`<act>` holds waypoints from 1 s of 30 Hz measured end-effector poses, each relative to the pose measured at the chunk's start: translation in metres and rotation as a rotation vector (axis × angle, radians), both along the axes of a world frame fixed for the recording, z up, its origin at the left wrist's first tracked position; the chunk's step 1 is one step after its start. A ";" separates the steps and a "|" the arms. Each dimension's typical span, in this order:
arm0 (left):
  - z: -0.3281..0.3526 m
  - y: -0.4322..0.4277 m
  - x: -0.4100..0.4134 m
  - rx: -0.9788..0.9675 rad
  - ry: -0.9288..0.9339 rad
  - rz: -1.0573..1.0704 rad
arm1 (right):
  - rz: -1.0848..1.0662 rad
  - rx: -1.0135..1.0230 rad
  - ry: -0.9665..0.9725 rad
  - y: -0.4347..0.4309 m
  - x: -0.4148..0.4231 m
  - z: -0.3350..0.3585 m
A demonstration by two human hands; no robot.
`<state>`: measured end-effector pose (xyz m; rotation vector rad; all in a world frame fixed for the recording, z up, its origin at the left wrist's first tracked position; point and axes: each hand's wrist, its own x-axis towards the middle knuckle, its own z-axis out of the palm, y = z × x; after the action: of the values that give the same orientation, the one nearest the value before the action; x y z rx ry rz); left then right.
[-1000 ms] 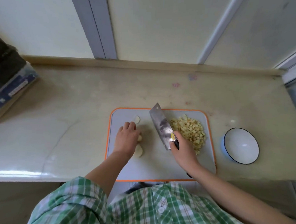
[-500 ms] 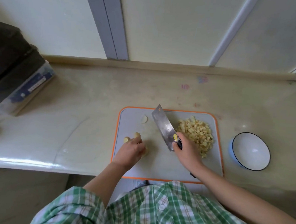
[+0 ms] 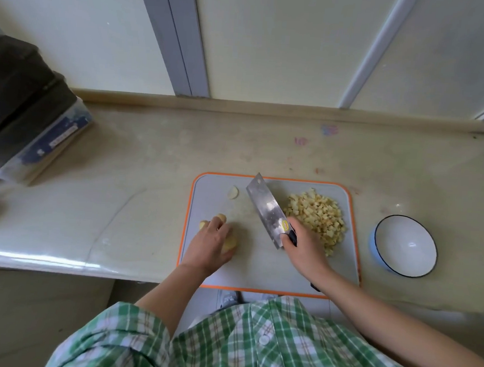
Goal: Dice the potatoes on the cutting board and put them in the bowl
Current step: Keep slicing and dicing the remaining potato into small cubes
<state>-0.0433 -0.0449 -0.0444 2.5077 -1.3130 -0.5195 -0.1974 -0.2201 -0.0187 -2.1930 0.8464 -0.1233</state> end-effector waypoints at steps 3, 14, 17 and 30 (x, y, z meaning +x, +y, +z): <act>0.005 -0.007 -0.001 0.091 0.017 0.013 | 0.003 0.021 -0.019 -0.001 -0.002 0.001; 0.017 -0.046 0.004 0.237 0.327 -0.026 | -0.024 0.052 0.007 -0.007 -0.017 0.008; 0.025 -0.069 0.007 0.328 0.407 -0.149 | -0.026 0.055 0.012 -0.009 -0.023 0.013; 0.012 -0.066 -0.018 0.108 0.085 0.057 | 0.025 -0.057 0.113 -0.003 -0.036 0.011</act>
<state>-0.0609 -0.1104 -0.0326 2.5694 -1.2090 -0.6936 -0.2337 -0.2231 -0.0073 -2.2810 0.8865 -0.0117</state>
